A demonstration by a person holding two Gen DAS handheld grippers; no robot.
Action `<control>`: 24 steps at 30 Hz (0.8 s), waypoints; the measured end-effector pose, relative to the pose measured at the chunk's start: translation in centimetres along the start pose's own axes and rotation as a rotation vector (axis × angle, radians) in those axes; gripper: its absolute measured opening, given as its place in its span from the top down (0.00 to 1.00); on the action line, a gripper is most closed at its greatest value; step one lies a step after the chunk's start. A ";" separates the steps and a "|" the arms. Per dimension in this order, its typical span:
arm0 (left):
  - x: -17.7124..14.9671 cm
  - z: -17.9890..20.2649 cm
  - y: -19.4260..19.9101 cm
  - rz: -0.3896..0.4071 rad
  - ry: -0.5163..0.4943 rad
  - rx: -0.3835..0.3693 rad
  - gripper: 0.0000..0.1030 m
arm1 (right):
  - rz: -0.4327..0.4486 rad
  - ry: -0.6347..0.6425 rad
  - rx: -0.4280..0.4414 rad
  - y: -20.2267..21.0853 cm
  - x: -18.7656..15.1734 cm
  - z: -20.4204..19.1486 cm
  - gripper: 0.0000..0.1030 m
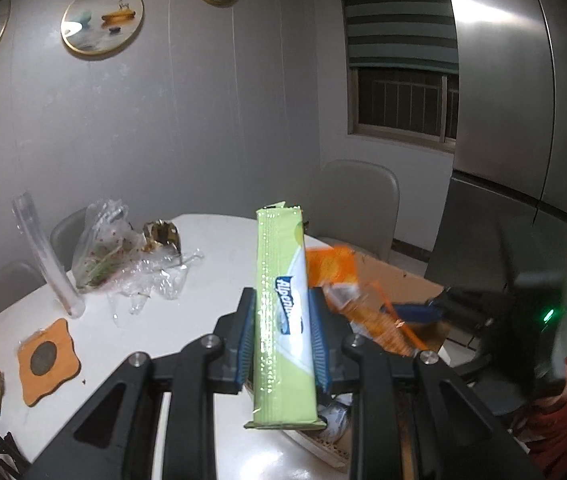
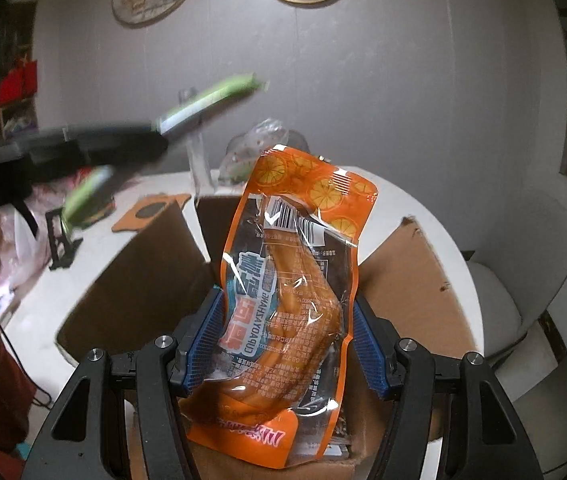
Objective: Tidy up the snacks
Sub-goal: 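Carry the wafer bar and orange pouch into the box and open both tools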
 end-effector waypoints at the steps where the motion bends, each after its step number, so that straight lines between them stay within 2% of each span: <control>1: 0.1 0.3 0.0 0.000 -0.006 -0.006 0.78 | -0.008 0.008 0.001 -0.2 -0.1 -0.1 0.43; 6: -0.6 3.4 -2.1 -0.071 -0.057 -0.086 0.78 | -0.039 0.034 0.007 -1.6 0.3 0.0 0.42; 12: -1.9 4.8 -5.3 -0.165 -0.074 -0.118 0.78 | -0.029 0.049 0.009 -1.5 0.3 0.2 0.37; 16: -2.7 5.2 -6.5 -0.202 -0.088 -0.120 0.77 | -0.041 0.071 -0.001 -1.5 0.3 0.2 0.34; 18: -3.2 5.3 -7.0 -0.223 -0.098 -0.121 0.77 | -0.052 0.091 -0.008 -1.6 -0.2 -0.5 0.24; 21: -3.9 5.5 -7.5 -0.242 -0.111 -0.108 0.77 | -0.063 0.115 -0.015 -1.7 -0.5 -0.9 0.23; 23: -4.1 5.4 -7.6 -0.240 -0.111 -0.103 0.73 | -0.064 0.110 -0.014 -1.8 -0.6 -0.8 0.23; 24: -4.1 5.3 -7.6 -0.236 -0.111 -0.091 0.68 | -0.065 0.108 -0.018 -1.9 -0.6 -0.8 0.22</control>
Point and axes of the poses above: each gripper's, at about its wrist camera, not at the fingertips, and y roughly against the way its jaws point, z to its right, x to its top, the point moved 5 cm from there along -y, roughly the way its jaws point, and after that the axes turned 4 degrees about x, right-handed, at the moved point
